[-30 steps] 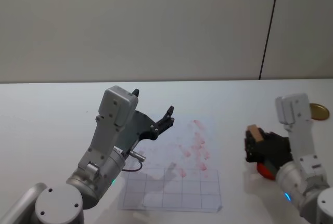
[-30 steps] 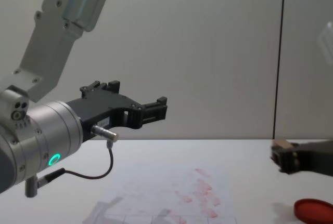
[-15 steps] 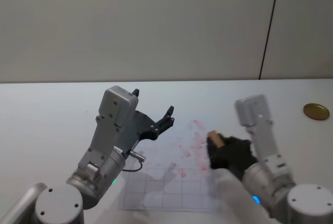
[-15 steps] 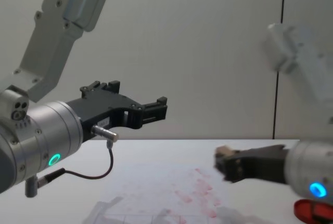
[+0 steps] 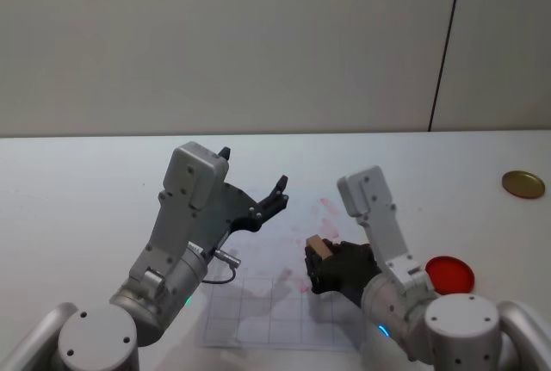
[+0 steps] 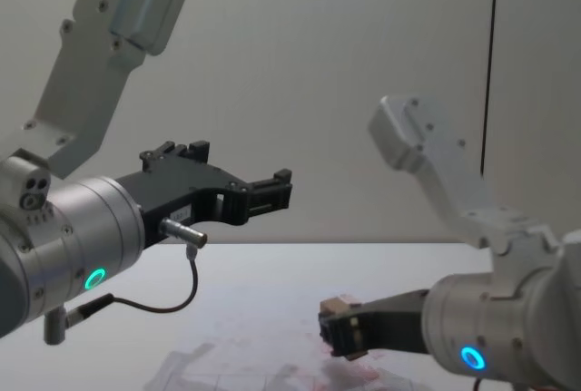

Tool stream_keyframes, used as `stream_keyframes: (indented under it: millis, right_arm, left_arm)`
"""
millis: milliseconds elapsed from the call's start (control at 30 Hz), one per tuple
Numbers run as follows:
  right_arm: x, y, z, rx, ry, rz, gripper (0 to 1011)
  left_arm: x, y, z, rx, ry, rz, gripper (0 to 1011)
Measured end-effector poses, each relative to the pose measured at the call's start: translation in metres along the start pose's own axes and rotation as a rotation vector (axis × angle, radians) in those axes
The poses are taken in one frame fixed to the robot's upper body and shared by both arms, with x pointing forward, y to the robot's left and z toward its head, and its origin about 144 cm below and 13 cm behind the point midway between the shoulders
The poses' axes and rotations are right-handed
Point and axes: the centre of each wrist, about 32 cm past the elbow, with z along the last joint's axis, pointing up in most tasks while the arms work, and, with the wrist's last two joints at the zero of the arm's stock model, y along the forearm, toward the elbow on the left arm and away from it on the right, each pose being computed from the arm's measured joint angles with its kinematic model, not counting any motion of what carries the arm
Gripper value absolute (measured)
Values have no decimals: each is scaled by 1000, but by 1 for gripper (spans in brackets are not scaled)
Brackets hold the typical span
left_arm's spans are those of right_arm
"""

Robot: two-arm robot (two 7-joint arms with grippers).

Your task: Use the one hand to pick up the stamp and affix it onto the A4 paper.

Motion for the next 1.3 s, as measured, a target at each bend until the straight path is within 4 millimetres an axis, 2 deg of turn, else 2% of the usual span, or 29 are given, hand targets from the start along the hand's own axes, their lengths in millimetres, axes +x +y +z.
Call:
stream_keyframes:
  millis: [667, 1300]
  right_arm:
    - [-1, 28, -1, -88, 14, 13, 220]
    - [-1, 27, 5, -66, 13, 12, 220]
  left_arm:
    - [0, 0, 0, 0, 0, 0, 993]
    - [0, 0, 0, 0, 0, 0, 993]
